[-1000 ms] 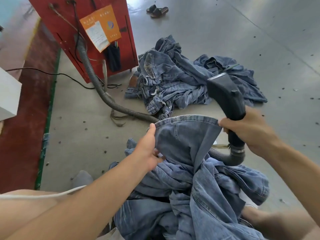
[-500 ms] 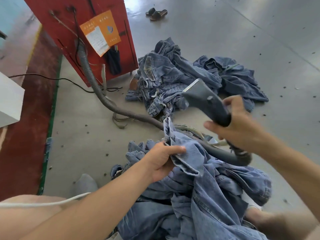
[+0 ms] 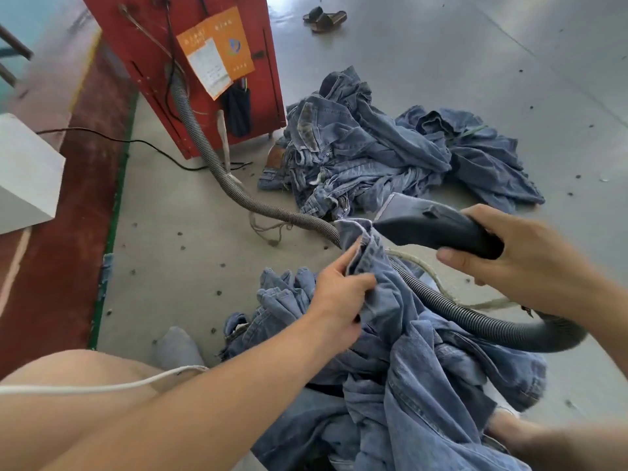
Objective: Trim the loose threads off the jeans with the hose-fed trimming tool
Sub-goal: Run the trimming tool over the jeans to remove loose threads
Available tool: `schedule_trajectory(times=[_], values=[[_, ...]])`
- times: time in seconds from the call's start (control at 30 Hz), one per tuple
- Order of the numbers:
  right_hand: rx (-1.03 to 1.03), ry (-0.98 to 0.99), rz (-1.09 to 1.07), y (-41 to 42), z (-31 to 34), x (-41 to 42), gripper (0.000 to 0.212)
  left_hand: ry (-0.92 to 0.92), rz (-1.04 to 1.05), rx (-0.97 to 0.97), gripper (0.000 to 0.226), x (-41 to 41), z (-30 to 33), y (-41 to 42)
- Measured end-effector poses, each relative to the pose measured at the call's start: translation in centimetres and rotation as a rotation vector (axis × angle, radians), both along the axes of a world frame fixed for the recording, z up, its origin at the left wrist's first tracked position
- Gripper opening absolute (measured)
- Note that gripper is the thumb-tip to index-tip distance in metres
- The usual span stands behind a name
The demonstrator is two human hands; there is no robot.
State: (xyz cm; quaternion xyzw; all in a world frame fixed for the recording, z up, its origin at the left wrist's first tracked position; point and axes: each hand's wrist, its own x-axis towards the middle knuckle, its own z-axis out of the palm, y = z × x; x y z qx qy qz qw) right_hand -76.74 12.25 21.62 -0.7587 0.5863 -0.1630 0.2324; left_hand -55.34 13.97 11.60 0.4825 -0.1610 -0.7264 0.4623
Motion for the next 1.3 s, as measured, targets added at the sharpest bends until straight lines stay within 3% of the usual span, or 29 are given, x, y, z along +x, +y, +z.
schedule_trajectory(times=[0.07, 0.17, 0.23, 0.33, 0.47, 0.63, 0.73, 1.03, 1.2, 1.3], values=[[0.022, -0.017, 0.003, 0.0, 0.6, -0.1, 0.039, 0.105, 0.065, 0.023, 0.065, 0.9, 0.4, -1.1], [0.052, -0.023, -0.001, 0.0, 1.3, 0.0, 0.029, 0.308, -0.037, -0.011, 0.046, 1.6, 1.3, -1.5], [0.074, -0.008, -0.028, -0.1, 1.3, -0.1, 0.028, 0.35, -0.086, -0.012, 0.033, 1.1, 1.0, -1.0], [0.099, 0.012, -0.075, -0.5, 1.1, -0.3, 0.036, 0.139, -0.082, 0.009, 0.026, -0.2, -0.2, -0.1], [0.132, 0.012, -0.069, -0.5, 1.4, -0.3, 0.037, -0.059, -0.081, 0.049, 0.052, -1.0, -1.2, 0.1], [0.179, 0.039, -0.002, -0.1, 1.5, -0.2, 0.028, -0.316, -0.121, 0.001, 0.007, -0.9, -0.9, -0.6], [0.204, 0.056, 0.014, 0.1, 1.5, -0.4, 0.032, -0.417, -0.011, -0.008, 0.01, -0.5, -0.8, -1.5], [0.11, 0.285, -0.055, -1.6, 0.2, 1.9, 0.03, -0.471, -0.064, -0.159, 0.007, -1.6, -0.9, -0.5], [0.098, 0.168, 0.016, -0.6, 1.7, 1.0, 0.024, -0.41, -0.001, -0.092, 0.008, -1.0, -0.9, -0.9], [0.179, 0.179, 0.08, -0.6, 0.6, 1.9, 0.025, -0.309, -0.099, -0.149, 0.007, -0.9, -1.4, -0.4]])
